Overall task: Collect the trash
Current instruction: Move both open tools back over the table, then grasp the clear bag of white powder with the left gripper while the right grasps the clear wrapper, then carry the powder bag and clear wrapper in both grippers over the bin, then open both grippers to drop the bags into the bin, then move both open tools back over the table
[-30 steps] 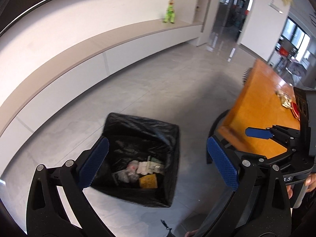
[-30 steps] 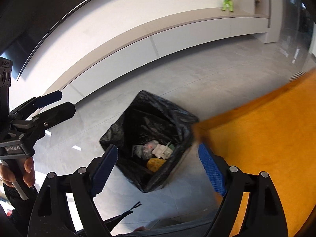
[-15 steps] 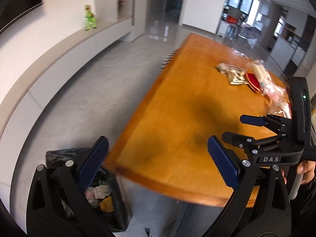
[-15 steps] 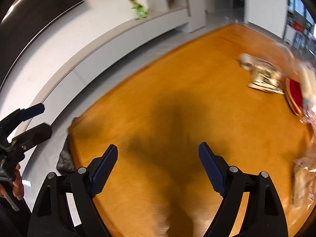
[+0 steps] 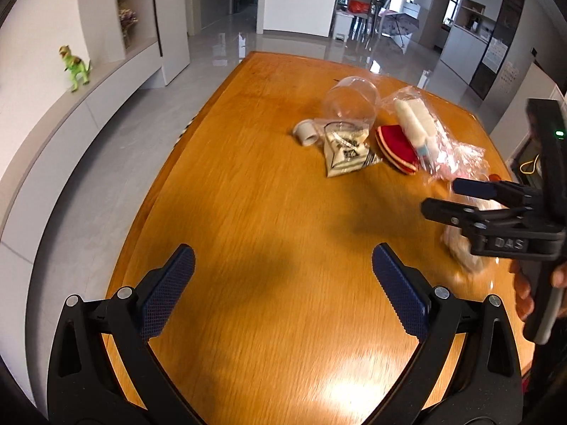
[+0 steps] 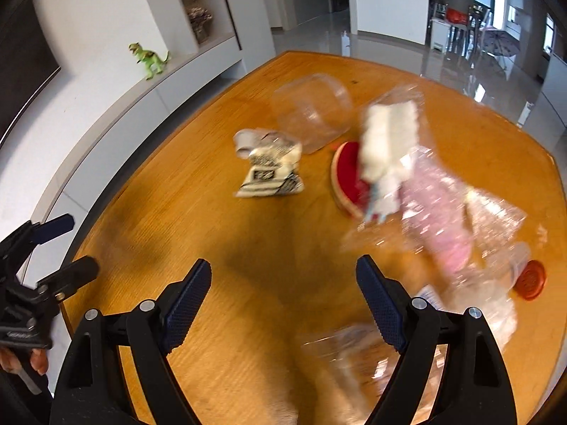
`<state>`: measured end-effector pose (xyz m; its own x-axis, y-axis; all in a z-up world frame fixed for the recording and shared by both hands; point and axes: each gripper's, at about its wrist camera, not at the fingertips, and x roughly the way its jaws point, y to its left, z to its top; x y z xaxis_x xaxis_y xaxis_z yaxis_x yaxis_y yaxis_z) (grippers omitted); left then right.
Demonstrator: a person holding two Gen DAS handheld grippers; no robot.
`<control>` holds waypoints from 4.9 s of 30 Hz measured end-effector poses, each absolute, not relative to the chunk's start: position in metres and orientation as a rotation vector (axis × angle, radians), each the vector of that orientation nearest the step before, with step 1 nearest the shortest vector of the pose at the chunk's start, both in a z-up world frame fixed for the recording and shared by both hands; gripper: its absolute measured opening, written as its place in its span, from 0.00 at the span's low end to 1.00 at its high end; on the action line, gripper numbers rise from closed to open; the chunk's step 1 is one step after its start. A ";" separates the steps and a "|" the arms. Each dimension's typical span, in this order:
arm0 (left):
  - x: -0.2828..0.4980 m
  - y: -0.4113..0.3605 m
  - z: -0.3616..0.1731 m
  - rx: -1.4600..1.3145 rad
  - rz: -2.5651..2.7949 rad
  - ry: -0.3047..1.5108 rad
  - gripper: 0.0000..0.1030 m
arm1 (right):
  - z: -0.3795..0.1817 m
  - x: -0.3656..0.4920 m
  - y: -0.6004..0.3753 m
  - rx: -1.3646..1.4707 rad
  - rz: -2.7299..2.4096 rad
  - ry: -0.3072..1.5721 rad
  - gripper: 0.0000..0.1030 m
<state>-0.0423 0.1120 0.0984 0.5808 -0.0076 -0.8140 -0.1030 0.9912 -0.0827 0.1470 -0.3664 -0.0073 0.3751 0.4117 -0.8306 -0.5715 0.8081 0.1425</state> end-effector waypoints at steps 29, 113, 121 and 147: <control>0.130 0.058 0.022 -0.112 -0.002 1.111 0.86 | -0.023 0.263 -0.367 -0.257 0.477 1.034 0.43; -0.458 0.345 0.044 -0.497 0.913 0.872 0.94 | -0.062 -0.211 -0.019 -0.582 1.296 1.099 0.73; -0.401 0.309 0.073 -0.390 0.796 0.827 0.94 | -0.023 -0.158 -0.092 -0.456 1.232 1.046 0.73; -0.135 0.071 0.117 -0.006 0.140 0.867 0.94 | -0.019 0.082 -0.411 -0.126 0.480 1.008 0.82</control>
